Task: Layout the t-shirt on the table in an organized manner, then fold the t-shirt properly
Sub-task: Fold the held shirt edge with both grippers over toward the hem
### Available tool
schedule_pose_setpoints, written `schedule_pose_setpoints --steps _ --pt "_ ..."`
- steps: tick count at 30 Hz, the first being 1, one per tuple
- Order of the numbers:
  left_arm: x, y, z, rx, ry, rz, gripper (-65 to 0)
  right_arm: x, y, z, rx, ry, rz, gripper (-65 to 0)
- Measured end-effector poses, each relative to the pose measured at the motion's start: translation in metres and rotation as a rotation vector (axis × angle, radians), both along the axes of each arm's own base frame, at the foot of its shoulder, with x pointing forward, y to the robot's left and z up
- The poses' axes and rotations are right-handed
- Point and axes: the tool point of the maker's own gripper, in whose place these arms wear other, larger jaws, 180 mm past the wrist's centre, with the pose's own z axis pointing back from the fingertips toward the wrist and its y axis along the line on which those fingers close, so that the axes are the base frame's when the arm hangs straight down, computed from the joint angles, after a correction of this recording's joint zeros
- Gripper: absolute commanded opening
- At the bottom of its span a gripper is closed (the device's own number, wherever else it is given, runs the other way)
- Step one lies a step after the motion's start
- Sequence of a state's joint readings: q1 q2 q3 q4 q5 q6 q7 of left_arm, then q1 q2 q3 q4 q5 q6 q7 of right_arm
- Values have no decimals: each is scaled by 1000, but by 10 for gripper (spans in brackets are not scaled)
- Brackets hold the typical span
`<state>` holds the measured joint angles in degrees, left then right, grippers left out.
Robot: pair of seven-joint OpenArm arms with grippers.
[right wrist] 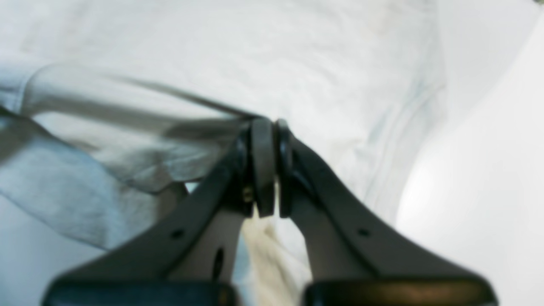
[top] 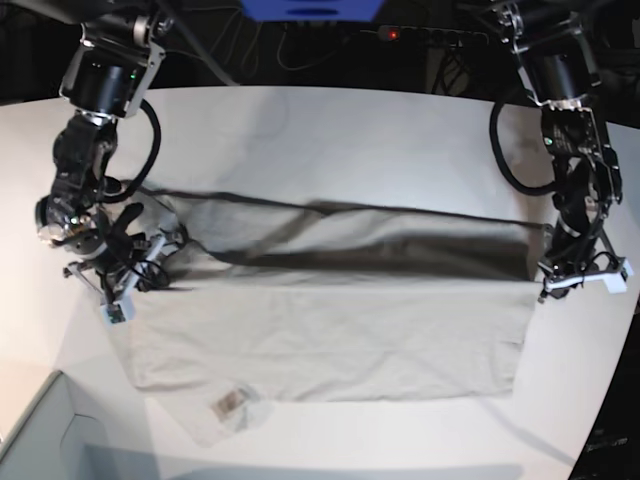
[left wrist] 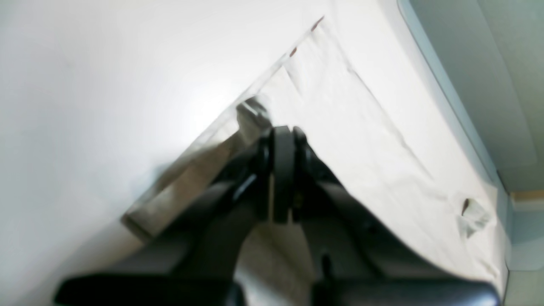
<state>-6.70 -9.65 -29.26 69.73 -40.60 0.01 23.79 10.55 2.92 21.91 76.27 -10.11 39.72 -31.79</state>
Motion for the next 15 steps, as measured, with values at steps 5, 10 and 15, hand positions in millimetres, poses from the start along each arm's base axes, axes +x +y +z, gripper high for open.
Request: schedule_pose_setpoints --steps 5,10,15 --pt "6 2 5 22 -3 1 -645 19 23 15 -4 -48 71 -650" --pt "8 5 6 89 17 -8 -645 28 40 15 20 -80 120 -650" --pt "11 7 -5 79 48 -5 -609 23 31 -20 35 31 118 -603"
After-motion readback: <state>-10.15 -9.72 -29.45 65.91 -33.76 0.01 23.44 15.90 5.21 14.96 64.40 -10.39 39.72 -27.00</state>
